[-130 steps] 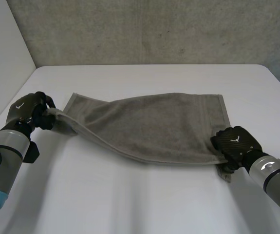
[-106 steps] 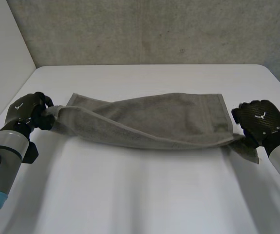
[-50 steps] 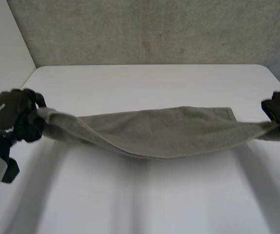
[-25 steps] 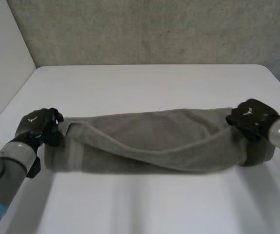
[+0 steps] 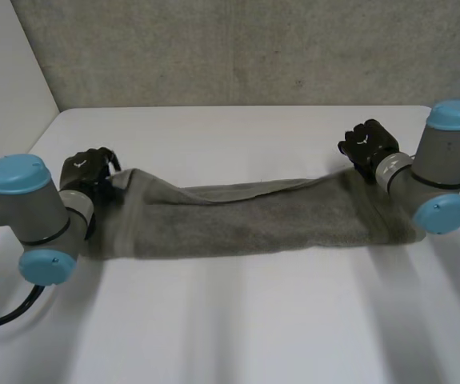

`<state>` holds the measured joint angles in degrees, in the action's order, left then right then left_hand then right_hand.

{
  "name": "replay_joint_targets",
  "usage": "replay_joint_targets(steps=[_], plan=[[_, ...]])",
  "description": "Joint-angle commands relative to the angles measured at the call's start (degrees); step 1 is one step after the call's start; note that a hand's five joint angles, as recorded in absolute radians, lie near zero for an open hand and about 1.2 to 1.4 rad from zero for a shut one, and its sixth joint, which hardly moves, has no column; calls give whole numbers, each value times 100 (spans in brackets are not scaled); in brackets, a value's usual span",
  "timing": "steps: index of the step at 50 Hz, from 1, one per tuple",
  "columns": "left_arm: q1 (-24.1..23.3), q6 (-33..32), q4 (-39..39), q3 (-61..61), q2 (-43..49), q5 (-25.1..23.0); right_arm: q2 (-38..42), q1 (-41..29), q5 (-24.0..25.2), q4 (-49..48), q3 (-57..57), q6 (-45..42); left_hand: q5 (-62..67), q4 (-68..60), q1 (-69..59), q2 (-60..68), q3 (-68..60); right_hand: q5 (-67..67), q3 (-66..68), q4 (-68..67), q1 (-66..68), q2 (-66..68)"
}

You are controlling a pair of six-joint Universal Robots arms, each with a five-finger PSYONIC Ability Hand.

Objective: Fold the towel.

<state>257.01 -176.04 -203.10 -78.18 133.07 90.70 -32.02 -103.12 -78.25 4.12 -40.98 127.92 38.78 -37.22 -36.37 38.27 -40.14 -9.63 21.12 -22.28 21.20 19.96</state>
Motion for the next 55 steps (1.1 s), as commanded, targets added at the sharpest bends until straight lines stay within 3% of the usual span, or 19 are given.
replay_joint_targets(steps=[1, 6, 11, 18, 30, 35, 37, 38, 40, 51, 55], plan=[[-98, 8, 25, -57, -71, -8, 108, -120, -681, -34, 12, 31, -3840, 2683, 2598, -2789, 2976, 963, -1112, 1228, -1120, -996], [-72, 35, 60, -364, -537, -8, -208, -164, -770, 18, -455, 251, -3840, 2683, 2598, -2789, 2976, 963, -1112, 1228, -1120, -996], [-2, -1, 42, -962, -1231, -35, -1263, -76, -691, -61, -1562, 717, -3840, 2683, 2598, -2789, 2976, 963, -1112, 1228, -1120, -996], [-45, -18, -37, -1989, -2162, -96, -2474, 37, -217, -52, -3282, 963, -3840, 2683, 2598, -2789, 2976, 963, -1112, 1228, -1120, -996], [-116, -18, -46, -2500, -2286, -105, -2555, 767, 161, -254, -4304, 972, -3857, 2700, 2615, -2806, 2992, 567, -716, 833, -725, -601], [-107, -18, -63, -2535, -2286, -105, -2177, 943, 153, -623, -4340, 963, -3857, 2700, 2615, -2806, 2992, -1014, 865, -748, 856, 980], [-81, -18, -185, -2597, -2321, -105, -2019, 987, 118, -728, -4296, 971, -3857, 2700, 2615, -2806, 2992, -3358, 3209, -3092, 3200, 3324], [-81, -18, -186, -2597, -2321, -105, -2019, 987, 117, -729, -4296, 972, -3857, 2700, 2615, -2806, 2992, -3369, 3220, -3103, 3211, 3335], [-72, -18, -387, -2676, -2373, -105, -2001, 1092, 83, -790, -4278, 972, -3857, 2700, 2615, -2806, 2992, -5777, 5628, -5511, 5619, 5743], [-81, -27, -670, -2852, -2505, -105, -2590, 1638, -120, -852, -4445, 875, -3857, 2700, 2615, -2806, 2992, -6037, 5888, -5772, 5880, 6004], [-116, -27, -670, -2869, -2575, -105, -2870, 2224, -85, -852, -4489, 534, -3857, 2700, 2615, -2806, 2992, -6037, 5888, -5772, 5880, 6004]])
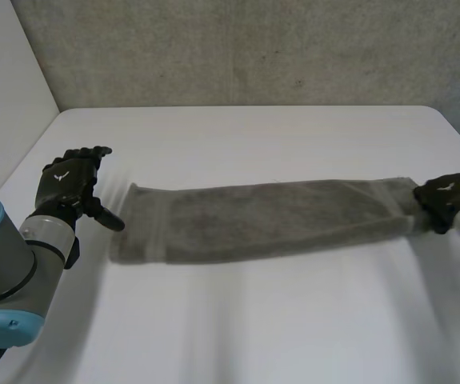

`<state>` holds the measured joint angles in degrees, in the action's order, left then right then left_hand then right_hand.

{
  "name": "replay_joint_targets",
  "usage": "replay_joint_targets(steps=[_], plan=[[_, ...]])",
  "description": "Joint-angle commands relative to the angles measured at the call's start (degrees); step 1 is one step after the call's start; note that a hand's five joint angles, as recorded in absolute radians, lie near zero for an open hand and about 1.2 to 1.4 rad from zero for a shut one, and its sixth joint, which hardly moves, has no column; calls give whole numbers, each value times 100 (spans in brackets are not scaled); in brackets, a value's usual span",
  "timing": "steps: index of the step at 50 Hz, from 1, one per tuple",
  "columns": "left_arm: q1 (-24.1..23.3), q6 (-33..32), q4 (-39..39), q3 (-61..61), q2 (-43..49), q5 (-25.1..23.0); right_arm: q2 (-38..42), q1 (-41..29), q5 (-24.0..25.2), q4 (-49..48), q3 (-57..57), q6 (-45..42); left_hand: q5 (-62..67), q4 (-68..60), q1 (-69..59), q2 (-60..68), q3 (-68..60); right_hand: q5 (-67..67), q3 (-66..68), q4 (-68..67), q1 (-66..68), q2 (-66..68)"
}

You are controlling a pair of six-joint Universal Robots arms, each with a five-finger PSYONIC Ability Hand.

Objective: Fold the towel.

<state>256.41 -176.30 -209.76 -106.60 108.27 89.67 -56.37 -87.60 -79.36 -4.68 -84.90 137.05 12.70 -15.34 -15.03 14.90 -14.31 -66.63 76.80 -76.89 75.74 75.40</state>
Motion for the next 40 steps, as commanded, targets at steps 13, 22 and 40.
replay_joint_targets(steps=[13, 22, 40], plan=[[-364, -19, 76, 218, -412, -11, -788, -759, 185, 442, 958, -829, -1249, 512, 481, -468, 410, -337, 320, -311, 426, 460], [-583, -45, 226, 579, -447, 7, -351, -3435, 211, 284, 1678, -267, -1249, 512, 481, -468, 410, -337, 320, -311, 426, 460], [-1040, -106, 155, 658, -157, -2, 205, -4037, -606, 327, 1257, 454, -1249, 512, 481, -468, 410, 6663, -6680, 6689, -6574, -6540]])
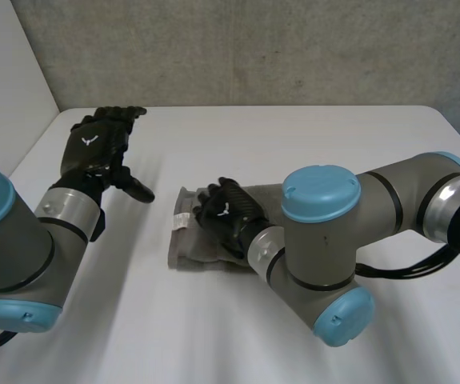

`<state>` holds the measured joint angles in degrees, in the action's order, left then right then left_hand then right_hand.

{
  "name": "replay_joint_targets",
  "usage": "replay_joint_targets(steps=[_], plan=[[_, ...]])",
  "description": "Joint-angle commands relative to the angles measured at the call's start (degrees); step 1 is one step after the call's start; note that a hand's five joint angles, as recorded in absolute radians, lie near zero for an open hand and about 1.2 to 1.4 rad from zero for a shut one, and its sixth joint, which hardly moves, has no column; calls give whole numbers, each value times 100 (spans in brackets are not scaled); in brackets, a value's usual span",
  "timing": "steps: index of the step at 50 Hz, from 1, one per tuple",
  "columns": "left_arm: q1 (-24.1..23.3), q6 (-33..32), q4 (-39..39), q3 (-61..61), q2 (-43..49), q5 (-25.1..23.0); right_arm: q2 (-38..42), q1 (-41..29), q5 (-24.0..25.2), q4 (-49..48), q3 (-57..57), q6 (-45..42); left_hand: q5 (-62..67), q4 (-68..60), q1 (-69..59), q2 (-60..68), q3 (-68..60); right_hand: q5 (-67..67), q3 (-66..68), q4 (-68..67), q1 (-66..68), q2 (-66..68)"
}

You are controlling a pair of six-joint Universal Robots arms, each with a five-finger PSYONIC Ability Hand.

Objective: Fold the towel.

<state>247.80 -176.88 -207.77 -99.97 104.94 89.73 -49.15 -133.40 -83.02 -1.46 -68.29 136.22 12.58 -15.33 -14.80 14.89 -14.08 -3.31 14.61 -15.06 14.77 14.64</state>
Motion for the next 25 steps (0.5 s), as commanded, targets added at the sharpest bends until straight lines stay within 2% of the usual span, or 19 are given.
replay_joint_targets(steps=[1, 5, 8, 14, 15, 16, 17, 19, 20, 21, 25], plan=[[-249, -92, -44, 4, 220, 1, -822, 873, -189, -12, -700, 781, -1237, 512, 459, -468, 386, 331, -461, 506, -477, -464], [-478, -250, -44, 109, 386, -8, -1333, 1561, 144, -117, -1649, 1266, -1237, 512, 459, -468, 386, 331, -461, 506, -477, -464], [-671, -391, -44, 206, 518, -8, -1501, 1790, 399, -266, -2265, 1302, -1220, 495, 442, -451, 369, 331, -461, 506, -477, -464], [-865, -559, -44, 268, 677, -8, -1528, 2160, 488, -768, -2980, 1267, -1220, 495, 442, -451, 369, 331, -461, 506, -477, -464], [-909, -593, -44, 268, 712, 1, -1519, 2291, 488, -959, -3154, 1267, -1220, 495, 442, -451, 369, -39, -92, 136, -107, -95], [-961, -611, -44, 268, 738, 1, -1502, 2379, 480, -1109, -3260, 1267, -1220, 495, 442, -451, 369, -1397, 1266, -1221, 1251, 1263], [-962, -611, -44, 268, 739, 1, -1501, 2380, 479, -1111, -3261, 1267, -1220, 495, 442, -451, 369, -1410, 1280, -1235, 1264, 1277], [-988, -611, -44, 250, 747, 1, -1501, 2494, 418, -1268, -3322, 1249, -1220, 495, 442, -451, 369, -4776, 4645, -4601, 4630, 4642], [-988, -611, -44, 250, 747, 1, -1501, 2494, 418, -1269, -3322, 1249, -1220, 495, 442, -451, 369, -4791, 4661, -4616, 4645, 4658], [-988, -603, -44, 241, 739, 1, -1519, 2538, 383, -1269, -3288, 1206, -1220, 495, 442, -451, 369, -6207, 6076, -6031, 6061, 6073], [-962, -585, -18, 215, 651, 10, -1843, 2626, 243, -1251, -3139, 680, -1237, 512, 459, -468, 386, -6669, 6539, -6494, 6523, 6536]])
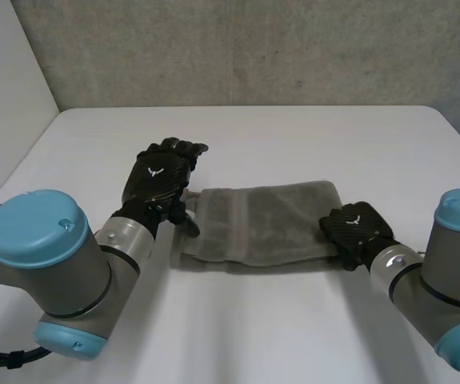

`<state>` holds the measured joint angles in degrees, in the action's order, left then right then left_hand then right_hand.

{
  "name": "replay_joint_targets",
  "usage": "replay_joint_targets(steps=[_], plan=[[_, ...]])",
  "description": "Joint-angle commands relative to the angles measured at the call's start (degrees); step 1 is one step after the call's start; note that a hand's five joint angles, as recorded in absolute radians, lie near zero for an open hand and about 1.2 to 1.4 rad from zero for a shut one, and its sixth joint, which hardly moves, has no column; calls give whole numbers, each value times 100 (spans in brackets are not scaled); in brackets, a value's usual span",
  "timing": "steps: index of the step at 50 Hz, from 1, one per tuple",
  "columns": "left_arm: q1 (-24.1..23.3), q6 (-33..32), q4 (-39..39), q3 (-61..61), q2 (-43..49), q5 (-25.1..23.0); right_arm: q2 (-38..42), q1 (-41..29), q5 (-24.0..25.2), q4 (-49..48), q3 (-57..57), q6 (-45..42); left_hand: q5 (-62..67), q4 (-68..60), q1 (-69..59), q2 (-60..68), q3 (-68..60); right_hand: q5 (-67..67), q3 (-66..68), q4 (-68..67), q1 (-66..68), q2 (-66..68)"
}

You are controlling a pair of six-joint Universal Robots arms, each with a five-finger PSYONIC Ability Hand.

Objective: Fold the towel.

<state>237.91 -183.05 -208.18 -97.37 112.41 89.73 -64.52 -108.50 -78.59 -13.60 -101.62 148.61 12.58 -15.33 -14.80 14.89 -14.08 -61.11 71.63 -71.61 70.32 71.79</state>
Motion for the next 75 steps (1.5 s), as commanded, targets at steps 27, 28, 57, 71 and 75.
replay_joint_targets(steps=[27, 28, 57, 71, 75], plan=[[599, 912, 50, 131, -1002, 247, 1162, -2668, 505, 1818, 3034, -1435, -1237, 512, 459, -467, 386, 6075, -6127, 6125, -5996, -6143], [607, 938, 41, 139, -1002, 247, 926, -2615, 163, 1704, 2955, -900, -1237, 512, 459, -467, 386, 6111, -6163, 6161, -6032, -6179], [-623, 588, 892, 860, 1203, 71, 826, -1209, -491, 587, 1583, 1373, -1086, 360, 307, -316, 235, 6111, -6163, 6161, -6032, -6179], [-377, 235, 1315, 965, 266, 124, 13, -1112, -543, 613, 1672, 1539, -1136, 411, 358, -366, 285, 6111, -6163, 6161, -6032, -6179], [-290, 235, 1447, 992, -182, 124, -579, -1042, -587, 622, 1698, 1821, -1153, 428, 374, -383, 302, 6111, -6163, 6161, -6032, -6179]])
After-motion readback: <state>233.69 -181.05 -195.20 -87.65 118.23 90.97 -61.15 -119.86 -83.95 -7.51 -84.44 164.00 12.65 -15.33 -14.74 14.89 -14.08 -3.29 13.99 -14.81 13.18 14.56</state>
